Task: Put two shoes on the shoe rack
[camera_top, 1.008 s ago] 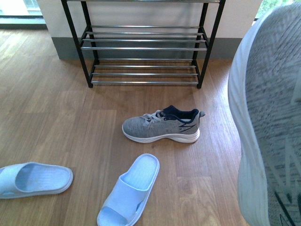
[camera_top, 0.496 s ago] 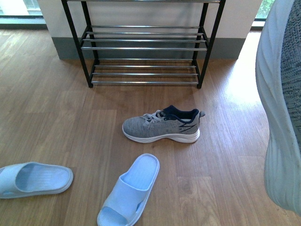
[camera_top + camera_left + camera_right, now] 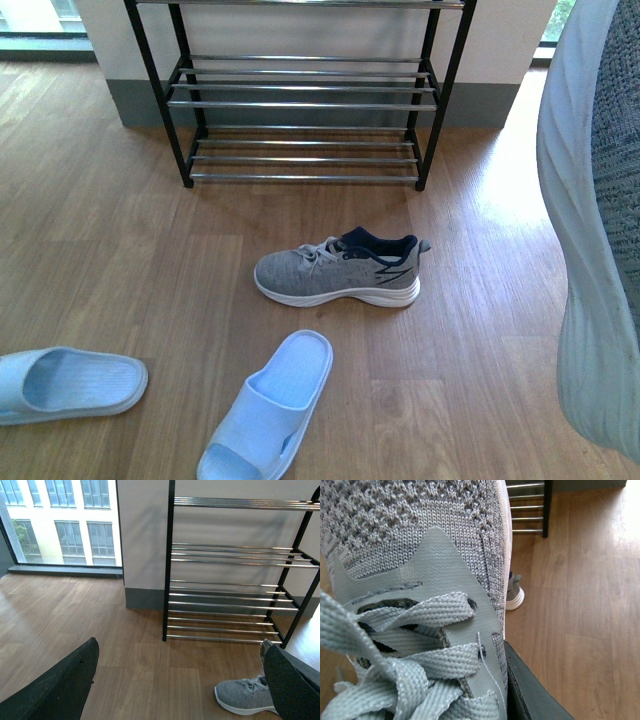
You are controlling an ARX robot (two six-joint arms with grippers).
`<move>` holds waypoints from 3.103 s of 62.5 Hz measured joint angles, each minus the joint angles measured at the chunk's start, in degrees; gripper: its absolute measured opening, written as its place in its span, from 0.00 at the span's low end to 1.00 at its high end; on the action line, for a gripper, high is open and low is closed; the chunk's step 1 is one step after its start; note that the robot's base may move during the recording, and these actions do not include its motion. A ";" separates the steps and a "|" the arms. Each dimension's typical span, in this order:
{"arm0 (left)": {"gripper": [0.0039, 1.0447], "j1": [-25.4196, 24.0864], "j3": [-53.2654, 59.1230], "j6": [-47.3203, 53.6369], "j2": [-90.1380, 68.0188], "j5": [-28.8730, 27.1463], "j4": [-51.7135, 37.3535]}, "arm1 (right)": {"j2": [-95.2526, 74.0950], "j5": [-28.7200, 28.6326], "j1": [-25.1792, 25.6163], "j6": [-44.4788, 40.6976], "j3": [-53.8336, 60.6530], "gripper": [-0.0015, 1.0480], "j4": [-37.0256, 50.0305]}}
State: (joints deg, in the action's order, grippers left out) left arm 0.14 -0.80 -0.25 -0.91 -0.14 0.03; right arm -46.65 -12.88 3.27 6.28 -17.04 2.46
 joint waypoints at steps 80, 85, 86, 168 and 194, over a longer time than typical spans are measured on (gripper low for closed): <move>0.91 5.09 -3.23 -7.93 -6.38 -15.47 6.56 | 0.00 0.63 0.15 -0.11 0.04 0.02 0.00; 0.91 8.79 -7.87 -20.55 -23.50 -26.84 1.75 | 0.00 0.66 0.17 -0.11 0.04 0.02 0.00; 0.91 9.07 -8.94 -22.93 -27.10 -26.77 0.28 | 0.00 0.66 0.17 -0.11 0.04 0.02 0.00; 0.91 21.14 -84.43 -78.90 -155.38 -12.35 -3.85 | 0.00 0.66 0.17 -0.11 0.04 0.02 0.00; 0.91 22.29 -94.42 -80.28 -162.40 -11.32 0.48 | 0.00 0.66 0.17 -0.11 0.04 0.02 0.00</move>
State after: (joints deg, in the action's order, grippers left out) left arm 22.44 -95.22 -80.53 -163.30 -11.46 0.51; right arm -46.65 -12.23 3.44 6.17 -16.99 2.46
